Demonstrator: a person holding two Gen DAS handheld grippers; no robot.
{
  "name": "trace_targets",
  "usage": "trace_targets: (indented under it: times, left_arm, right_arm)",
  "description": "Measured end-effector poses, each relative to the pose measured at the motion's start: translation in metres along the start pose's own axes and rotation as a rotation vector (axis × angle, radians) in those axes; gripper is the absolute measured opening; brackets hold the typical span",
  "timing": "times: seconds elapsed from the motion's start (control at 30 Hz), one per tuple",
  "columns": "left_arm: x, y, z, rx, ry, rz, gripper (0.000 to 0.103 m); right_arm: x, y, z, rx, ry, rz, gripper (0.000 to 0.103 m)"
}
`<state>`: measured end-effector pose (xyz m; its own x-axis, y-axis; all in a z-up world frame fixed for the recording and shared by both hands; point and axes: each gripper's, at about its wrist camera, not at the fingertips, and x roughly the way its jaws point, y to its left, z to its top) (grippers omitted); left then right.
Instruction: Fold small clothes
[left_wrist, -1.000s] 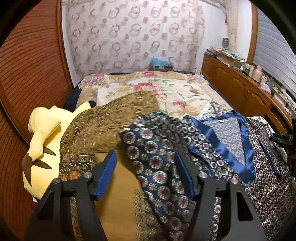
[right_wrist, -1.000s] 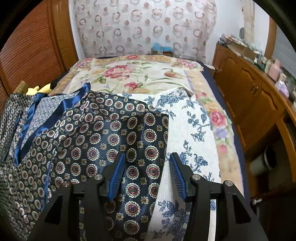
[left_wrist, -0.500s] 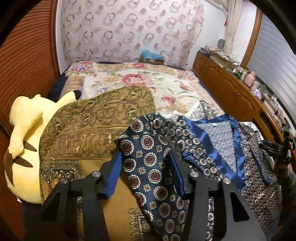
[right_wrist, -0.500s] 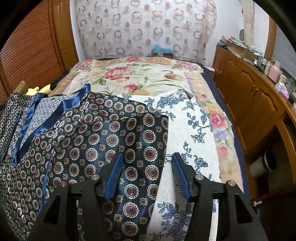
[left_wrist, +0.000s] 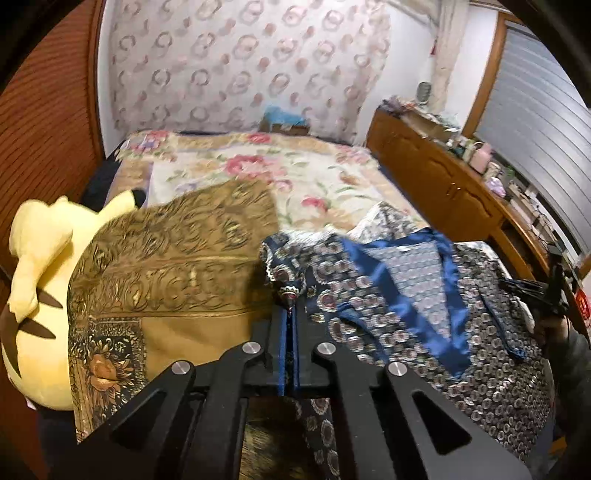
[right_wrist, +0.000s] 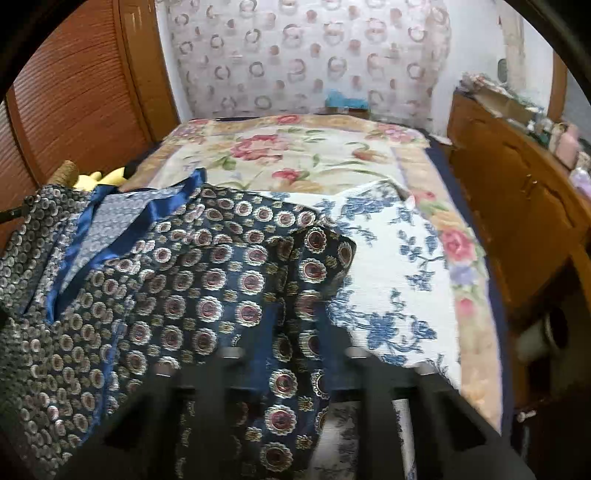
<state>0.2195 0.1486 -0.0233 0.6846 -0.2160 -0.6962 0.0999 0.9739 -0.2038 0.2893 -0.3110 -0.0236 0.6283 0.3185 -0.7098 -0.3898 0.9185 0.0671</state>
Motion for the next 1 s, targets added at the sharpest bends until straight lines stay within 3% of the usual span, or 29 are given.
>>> trace_targets:
  times: [0.1, 0.43, 0.63, 1.0]
  left_arm:
    - [-0.019, -0.015, 0.000, 0.025, -0.040, -0.018, 0.002]
    - [-0.083, -0.054, -0.026, 0.089, -0.144, -0.051, 0.002]
    - [-0.109, -0.059, -0.061, 0.088, -0.203, -0.062, 0.002]
    - [-0.152, -0.044, -0.147, 0.020, -0.219, -0.039, 0.002]
  right_arm:
    - [-0.003, 0.005, 0.003, 0.011, -0.002, 0.046, 0.004]
    - [-0.083, 0.046, -0.003, -0.041, -0.213, 0.109, 0.002]
    - [-0.128, 0.070, -0.052, -0.105, -0.261, 0.121, 0.002]
    - [-0.189, 0.063, -0.161, -0.045, -0.265, 0.092, 0.002]
